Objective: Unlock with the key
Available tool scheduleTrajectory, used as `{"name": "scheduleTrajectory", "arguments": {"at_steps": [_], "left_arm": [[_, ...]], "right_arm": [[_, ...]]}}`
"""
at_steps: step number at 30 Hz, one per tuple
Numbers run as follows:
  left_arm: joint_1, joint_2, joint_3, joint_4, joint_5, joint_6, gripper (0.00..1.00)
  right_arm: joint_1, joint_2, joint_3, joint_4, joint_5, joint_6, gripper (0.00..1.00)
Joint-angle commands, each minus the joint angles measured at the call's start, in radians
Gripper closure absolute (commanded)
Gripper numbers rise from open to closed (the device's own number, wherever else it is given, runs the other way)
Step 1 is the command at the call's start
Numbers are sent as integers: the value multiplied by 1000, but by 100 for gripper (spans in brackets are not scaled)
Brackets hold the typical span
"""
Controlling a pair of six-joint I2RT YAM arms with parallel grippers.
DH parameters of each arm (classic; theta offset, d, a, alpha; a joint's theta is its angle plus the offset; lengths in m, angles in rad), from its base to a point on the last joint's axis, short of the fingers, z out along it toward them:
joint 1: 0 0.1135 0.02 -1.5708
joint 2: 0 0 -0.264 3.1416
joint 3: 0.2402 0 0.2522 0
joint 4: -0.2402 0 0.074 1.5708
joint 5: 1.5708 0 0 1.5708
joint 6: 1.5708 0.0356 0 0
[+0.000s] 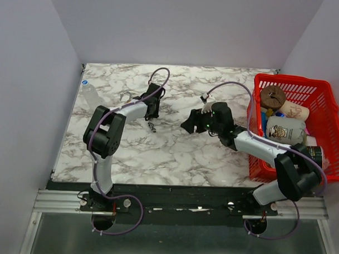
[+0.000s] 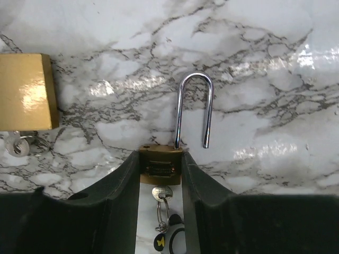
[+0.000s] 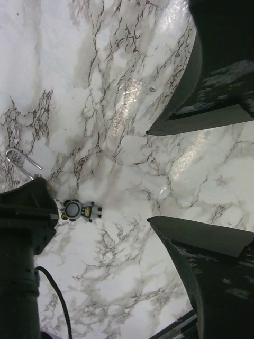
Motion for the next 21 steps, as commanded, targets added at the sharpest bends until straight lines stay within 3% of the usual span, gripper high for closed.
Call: {"name": "scheduleTrajectory", "arguments": {"at_steps": [1, 14, 21], "left_arm": [[43, 59, 96, -103, -18, 30, 100], [75, 179, 280, -138, 33, 26, 100], [81, 199, 305, -151, 36, 8, 100]], "right_arm": [[-3, -62, -28, -4, 26, -22, 28], [-3, -120, -60, -27, 59, -45, 27], [-3, -151, -68, -39, 77, -57, 27]]}}
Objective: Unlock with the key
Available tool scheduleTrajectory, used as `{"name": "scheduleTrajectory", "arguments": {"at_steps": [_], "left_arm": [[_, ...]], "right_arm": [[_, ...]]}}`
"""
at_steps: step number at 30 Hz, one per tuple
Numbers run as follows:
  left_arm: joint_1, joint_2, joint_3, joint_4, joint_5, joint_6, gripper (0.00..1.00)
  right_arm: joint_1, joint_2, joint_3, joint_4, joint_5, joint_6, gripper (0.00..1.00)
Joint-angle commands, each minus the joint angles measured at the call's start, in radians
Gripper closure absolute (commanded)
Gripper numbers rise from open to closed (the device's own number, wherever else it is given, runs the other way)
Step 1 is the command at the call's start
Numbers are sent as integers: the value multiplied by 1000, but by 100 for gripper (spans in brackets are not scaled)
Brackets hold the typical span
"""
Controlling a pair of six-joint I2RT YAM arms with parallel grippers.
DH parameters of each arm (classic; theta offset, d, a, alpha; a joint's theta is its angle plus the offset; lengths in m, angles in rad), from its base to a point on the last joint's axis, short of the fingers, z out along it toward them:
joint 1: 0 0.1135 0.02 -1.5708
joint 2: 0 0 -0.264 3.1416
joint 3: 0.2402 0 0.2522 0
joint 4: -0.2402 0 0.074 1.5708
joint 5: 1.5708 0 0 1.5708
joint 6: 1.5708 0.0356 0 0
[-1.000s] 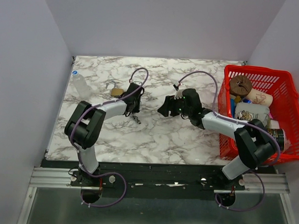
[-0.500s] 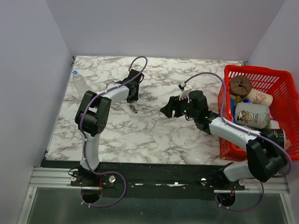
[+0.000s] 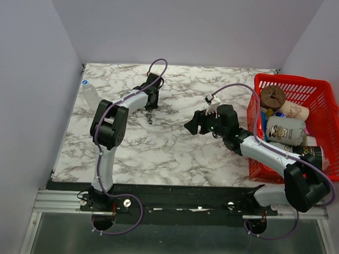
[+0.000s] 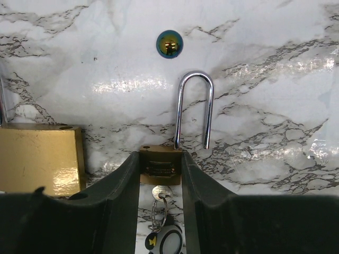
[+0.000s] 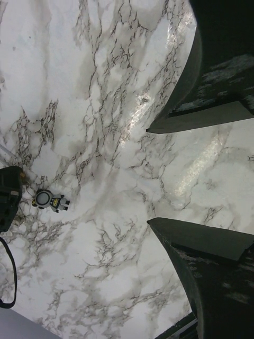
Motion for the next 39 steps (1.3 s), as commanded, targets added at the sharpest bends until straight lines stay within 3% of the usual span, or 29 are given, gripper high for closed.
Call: {"name": "scheduleTrajectory", "arguments": {"at_steps": [1, 2, 6, 9, 15, 22, 26, 28, 32, 39], "left_arm": [[10, 24, 24, -36, 17, -16, 100], [10, 24, 24, -39, 20, -19, 100], [11, 24, 25, -35, 50, -25, 60], [11, 19, 35, -41, 56, -24, 44], [11, -17, 38, -32, 71, -13, 21], [-18, -149, 13, 29, 70, 30, 9], [-56, -307, -115, 154, 94, 41, 5], [-75, -437, -183, 259, 87, 39, 6], [-91, -704, -457, 460, 111, 13, 4], [-93, -1164, -717, 455, 62, -77, 1]], "right_arm": [[-3, -29, -12, -20, 39, -23, 27], [-3, -31, -12, -22, 39, -24, 27], [-3, -44, -13, -31, 43, -26, 27], [-3, -64, -19, -38, 53, -29, 27], [-3, -115, -21, -68, 70, -35, 27], [-3, -211, -12, -120, 80, -26, 24], [-6, -332, -16, -134, 97, -15, 22], [-6, -371, -16, -156, 123, -21, 20], [-8, -451, -15, -209, 181, -61, 20], [-11, -580, -24, -275, 292, -116, 18]]}}
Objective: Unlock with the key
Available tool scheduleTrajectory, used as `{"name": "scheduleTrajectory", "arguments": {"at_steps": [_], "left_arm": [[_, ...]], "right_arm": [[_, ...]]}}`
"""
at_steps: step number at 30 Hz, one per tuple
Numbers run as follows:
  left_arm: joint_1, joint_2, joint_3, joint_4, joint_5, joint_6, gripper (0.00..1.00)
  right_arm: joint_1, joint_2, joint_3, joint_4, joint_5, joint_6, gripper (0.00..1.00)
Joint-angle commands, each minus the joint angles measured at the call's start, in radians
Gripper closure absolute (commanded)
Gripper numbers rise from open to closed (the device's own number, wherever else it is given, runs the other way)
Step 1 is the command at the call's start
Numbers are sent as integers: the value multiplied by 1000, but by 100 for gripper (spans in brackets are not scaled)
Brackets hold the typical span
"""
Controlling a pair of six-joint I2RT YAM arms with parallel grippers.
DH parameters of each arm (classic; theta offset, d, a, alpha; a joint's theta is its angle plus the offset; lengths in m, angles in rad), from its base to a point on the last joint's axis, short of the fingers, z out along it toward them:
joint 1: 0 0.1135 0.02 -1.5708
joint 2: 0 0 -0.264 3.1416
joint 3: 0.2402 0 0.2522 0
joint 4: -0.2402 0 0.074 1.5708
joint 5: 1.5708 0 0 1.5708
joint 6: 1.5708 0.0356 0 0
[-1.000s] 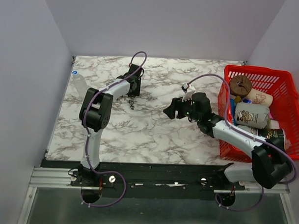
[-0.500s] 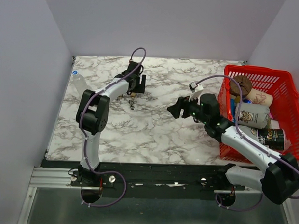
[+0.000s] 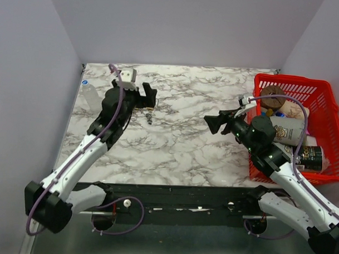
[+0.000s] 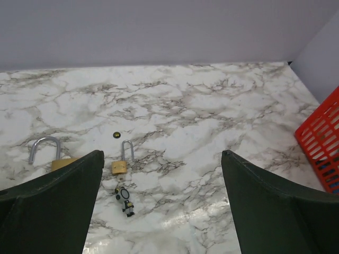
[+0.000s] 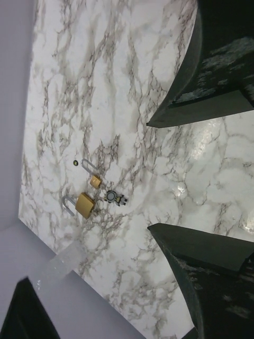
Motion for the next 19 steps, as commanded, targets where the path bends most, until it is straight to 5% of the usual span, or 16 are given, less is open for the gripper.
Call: {"name": "scheduleTrajectory", "arguments": {"at_steps": [1, 9, 19], "left_arm": [[4, -199, -134, -40, -48, -77, 1], [4, -384, -186, -214, -41, -109, 1], [4, -412, -171, -256, -48, -98, 1]], "right_arm": [[-9, -72, -14, -80, 102, -61, 18], [-9, -136, -16, -112, 128, -87, 17], [-9, -156, -16, -129, 145, -83, 17]]}}
